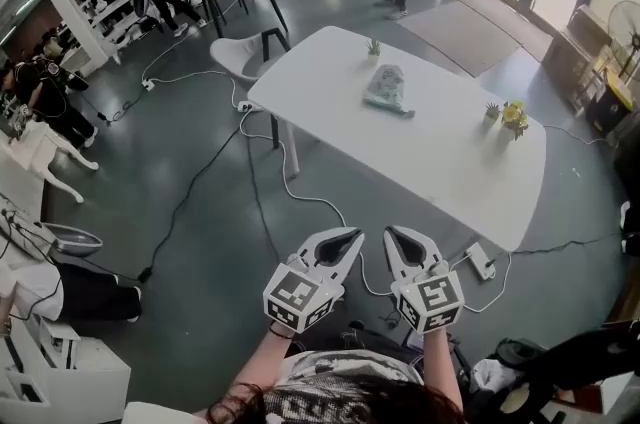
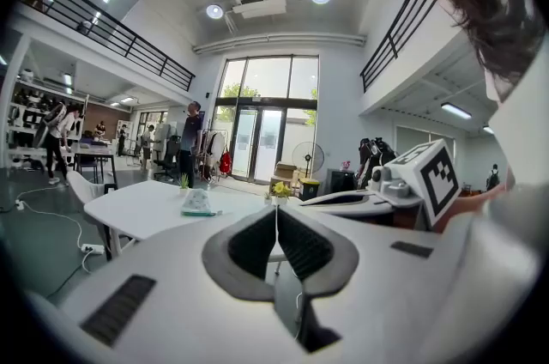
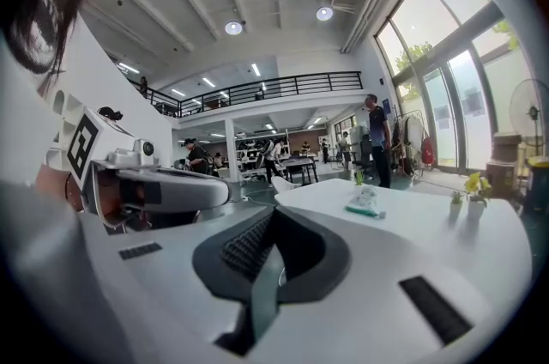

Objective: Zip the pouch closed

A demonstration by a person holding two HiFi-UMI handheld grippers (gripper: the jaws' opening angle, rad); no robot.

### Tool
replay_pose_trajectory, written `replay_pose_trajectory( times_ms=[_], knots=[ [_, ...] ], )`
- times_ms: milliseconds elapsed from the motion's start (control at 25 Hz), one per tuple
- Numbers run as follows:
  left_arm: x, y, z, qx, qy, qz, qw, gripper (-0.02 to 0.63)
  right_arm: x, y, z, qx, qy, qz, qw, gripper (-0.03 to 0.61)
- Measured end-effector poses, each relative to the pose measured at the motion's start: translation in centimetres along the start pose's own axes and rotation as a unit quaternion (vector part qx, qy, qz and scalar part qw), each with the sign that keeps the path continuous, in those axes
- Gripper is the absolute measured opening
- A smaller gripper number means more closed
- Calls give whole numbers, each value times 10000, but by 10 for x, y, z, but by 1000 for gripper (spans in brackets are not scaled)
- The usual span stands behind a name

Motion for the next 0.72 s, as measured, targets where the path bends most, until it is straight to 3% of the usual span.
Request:
replay_pose_trajectory(
  times_ms=[280,720],
  knots=[
    [-49,47,5,-75,50,-266,9996,14,36,54,7,-57,96,-153,9998,-3],
    [-172,121,39,-152,189,-612,9978,14,92,170,48,-120,201,-512,9984,-3]
  ],
)
Point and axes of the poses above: the fingertips, and each gripper's own axes: y forward along the fingers, x to its right, z out of its top, the point moved 3 cm from there along -y, backward along the fingers, and after that the axes turned 3 degrees about -x, right-handed, at the moved point
